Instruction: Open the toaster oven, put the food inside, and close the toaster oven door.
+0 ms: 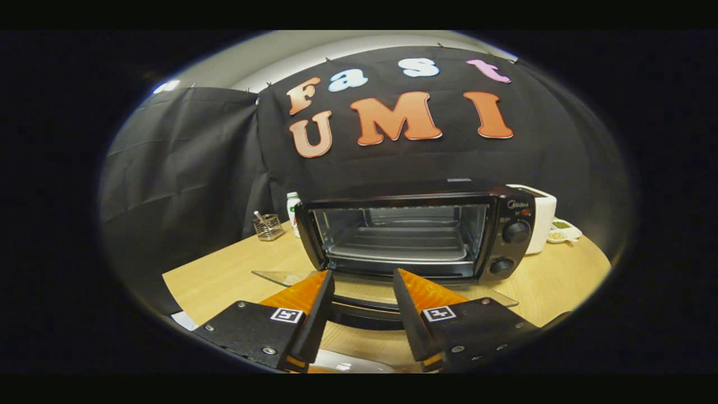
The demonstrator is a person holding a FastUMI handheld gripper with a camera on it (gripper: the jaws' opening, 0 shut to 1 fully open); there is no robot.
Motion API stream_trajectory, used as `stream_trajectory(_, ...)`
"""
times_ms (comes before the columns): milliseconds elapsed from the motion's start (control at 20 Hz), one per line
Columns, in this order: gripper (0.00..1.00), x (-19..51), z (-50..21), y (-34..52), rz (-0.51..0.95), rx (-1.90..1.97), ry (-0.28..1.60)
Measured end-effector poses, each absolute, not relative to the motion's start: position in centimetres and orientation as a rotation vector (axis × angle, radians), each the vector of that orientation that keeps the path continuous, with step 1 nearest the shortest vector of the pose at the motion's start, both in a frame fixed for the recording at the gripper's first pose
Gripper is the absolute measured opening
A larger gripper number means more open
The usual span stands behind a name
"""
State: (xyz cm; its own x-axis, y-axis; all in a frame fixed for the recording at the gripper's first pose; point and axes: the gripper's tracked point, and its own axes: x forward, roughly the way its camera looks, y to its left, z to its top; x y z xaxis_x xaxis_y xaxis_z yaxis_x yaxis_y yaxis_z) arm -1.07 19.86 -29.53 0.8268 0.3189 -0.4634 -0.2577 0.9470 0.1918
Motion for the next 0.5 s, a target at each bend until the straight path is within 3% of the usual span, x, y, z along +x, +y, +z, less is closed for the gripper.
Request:
stream_trajectory(150, 0.67, -1.9, -30.7, 18.9, 0.297, 0.091, 0.52)
stream_trajectory(200, 0.73, -1.9, -31.1, 18.5, 0.288, 0.097, 0.526)
stream_trajectory(250, 0.87, -2.0, -31.3, 18.3, 0.286, 0.11, 0.531)
stream_trajectory(300, 0.9, -2.3, -32.2, 18.0, 0.28, 0.109, 0.555)
stream_trajectory(500, 0.93, -3.9, -34.7, 17.4, 0.278, 0.101, 0.649)
